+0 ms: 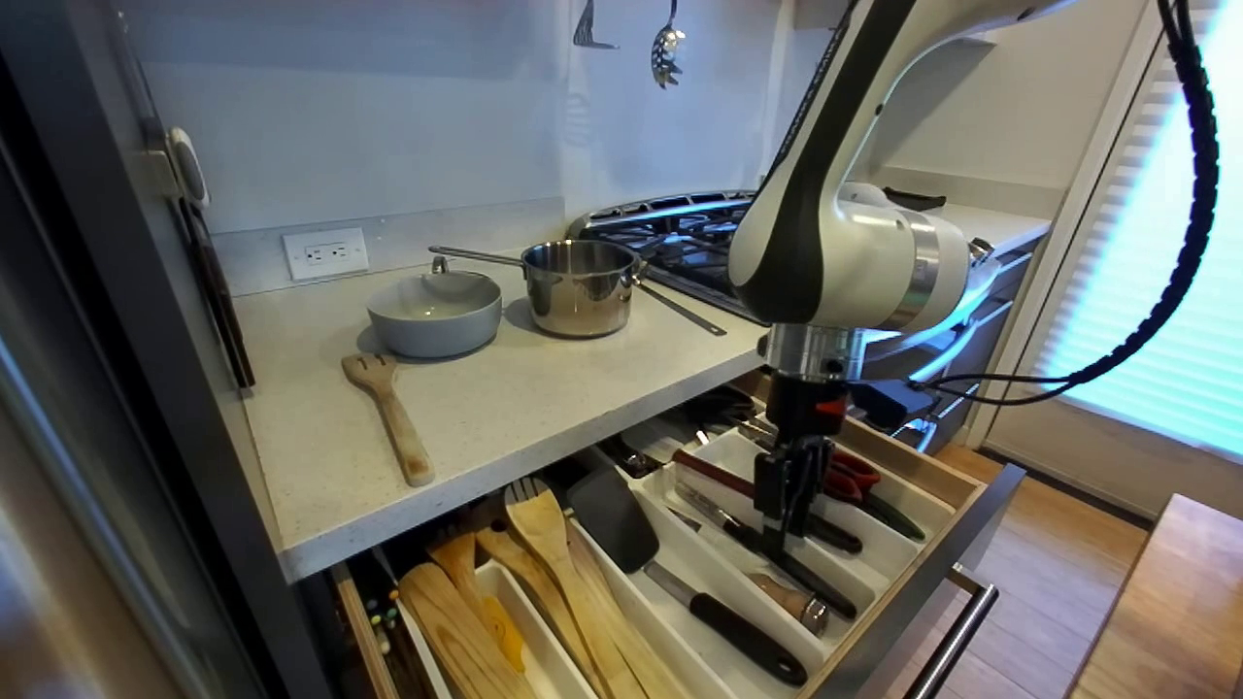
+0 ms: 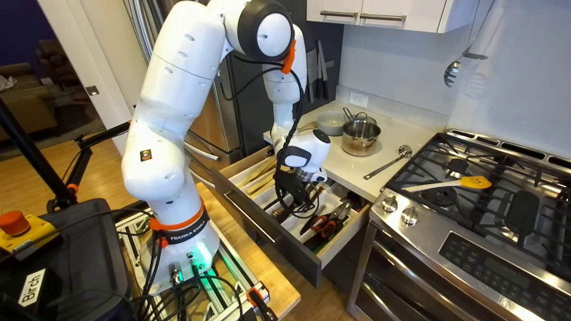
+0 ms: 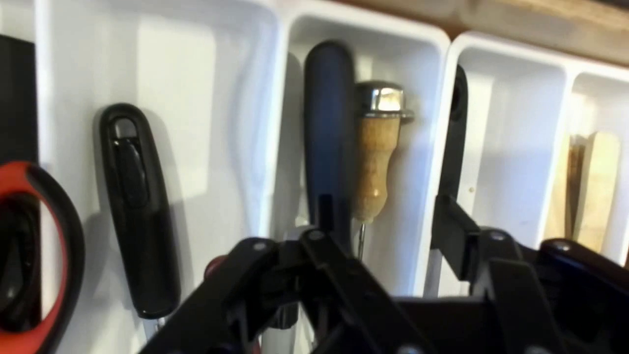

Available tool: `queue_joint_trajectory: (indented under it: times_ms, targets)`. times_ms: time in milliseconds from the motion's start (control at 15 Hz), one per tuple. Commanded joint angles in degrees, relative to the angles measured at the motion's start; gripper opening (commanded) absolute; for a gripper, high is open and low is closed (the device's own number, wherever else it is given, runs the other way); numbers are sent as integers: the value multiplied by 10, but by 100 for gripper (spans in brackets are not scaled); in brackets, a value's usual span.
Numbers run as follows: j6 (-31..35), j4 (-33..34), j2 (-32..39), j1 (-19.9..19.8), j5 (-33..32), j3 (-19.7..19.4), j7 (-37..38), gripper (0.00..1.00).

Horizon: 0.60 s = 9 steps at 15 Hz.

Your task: Remove the straight spatula from the pot and put it in the open drawer.

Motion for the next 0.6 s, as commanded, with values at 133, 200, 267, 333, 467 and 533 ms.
queue_joint_trajectory:
  times_ms: [133,200,267,333,467,533]
  targets:
    - [-13,-158,-182,5,-96,-22,34,99]
    - [-3,-186,-213,-11,-94,-6,-11,100]
    - [1,-211,-244,-15,-89,-1,-47,100]
    - [-24,-145,-222,-11,-96,-16,-72,100]
    - [-4,-157,-210,18,-72,-32,-64,100]
    - [-7,-154,-225,23,-69,-40,-73,100]
